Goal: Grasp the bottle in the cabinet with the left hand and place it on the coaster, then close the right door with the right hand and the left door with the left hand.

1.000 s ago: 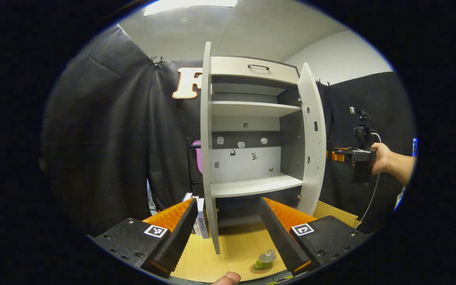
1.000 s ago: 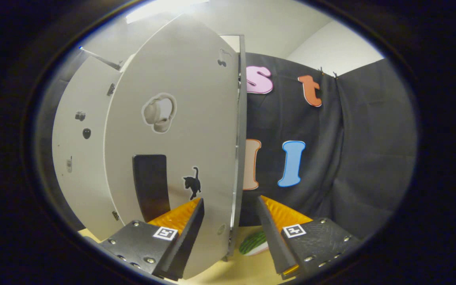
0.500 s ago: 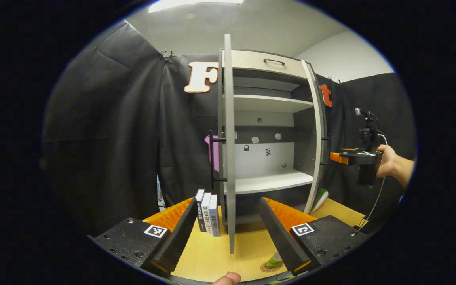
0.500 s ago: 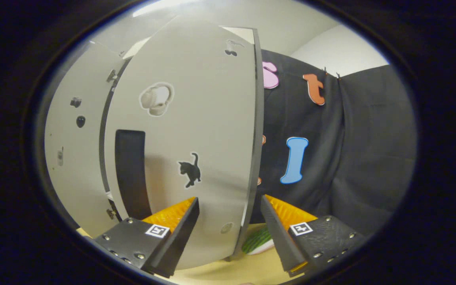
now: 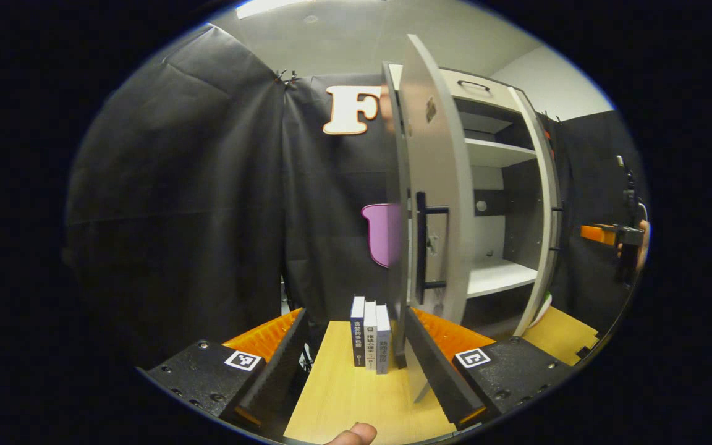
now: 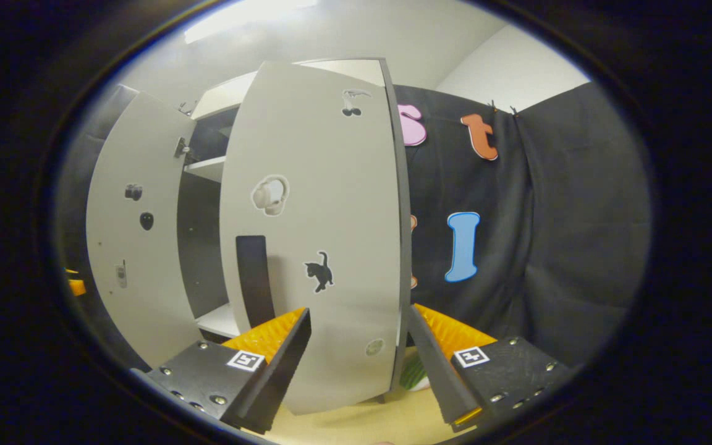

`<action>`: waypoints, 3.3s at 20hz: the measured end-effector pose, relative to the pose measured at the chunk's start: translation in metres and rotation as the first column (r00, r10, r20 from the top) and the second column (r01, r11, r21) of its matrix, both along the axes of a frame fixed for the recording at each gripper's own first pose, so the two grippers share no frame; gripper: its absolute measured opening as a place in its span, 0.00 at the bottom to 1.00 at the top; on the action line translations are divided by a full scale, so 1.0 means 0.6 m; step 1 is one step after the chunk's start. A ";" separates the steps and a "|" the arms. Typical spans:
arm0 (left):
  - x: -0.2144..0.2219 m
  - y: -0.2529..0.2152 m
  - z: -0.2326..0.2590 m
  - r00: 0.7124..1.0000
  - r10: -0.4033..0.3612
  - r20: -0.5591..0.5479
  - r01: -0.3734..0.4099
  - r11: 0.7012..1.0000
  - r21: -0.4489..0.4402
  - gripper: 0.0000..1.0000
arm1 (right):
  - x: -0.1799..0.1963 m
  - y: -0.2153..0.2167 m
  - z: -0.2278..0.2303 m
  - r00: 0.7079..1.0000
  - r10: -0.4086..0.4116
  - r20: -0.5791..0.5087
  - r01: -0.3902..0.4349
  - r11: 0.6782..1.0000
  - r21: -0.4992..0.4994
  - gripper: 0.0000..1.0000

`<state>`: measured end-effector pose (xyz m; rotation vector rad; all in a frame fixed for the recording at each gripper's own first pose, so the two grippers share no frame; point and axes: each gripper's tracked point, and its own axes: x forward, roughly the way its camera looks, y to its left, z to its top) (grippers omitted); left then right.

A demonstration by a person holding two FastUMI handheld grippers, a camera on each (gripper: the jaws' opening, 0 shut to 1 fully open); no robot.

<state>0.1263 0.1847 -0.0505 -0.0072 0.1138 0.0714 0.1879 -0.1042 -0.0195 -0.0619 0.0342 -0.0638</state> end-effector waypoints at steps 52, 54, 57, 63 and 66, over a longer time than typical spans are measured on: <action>0.161 -0.257 0.038 0.993 -0.122 0.007 0.122 0.991 -0.050 0.95 | -0.300 -0.029 0.029 0.999 -0.039 0.037 0.038 0.999 0.019 0.96; 0.151 -0.257 0.036 0.992 -0.127 0.002 0.127 0.990 -0.061 0.90 | -0.296 -0.017 0.035 0.999 -0.027 0.044 0.026 1.000 0.011 0.96; 0.133 -0.253 0.037 0.991 -0.133 0.000 0.133 0.989 -0.066 0.90 | -0.290 0.003 0.036 0.999 -0.010 0.045 0.010 1.000 0.008 0.96; 0.097 -0.247 0.031 0.990 -0.141 -0.007 0.140 0.988 -0.059 0.90 | -0.278 0.048 0.035 0.999 0.026 0.046 -0.026 1.000 0.014 0.96; 0.075 -0.248 0.036 0.990 -0.139 0.000 0.139 0.988 -0.062 0.95 | -0.272 0.062 0.037 0.998 0.034 0.049 -0.034 0.999 0.002 0.96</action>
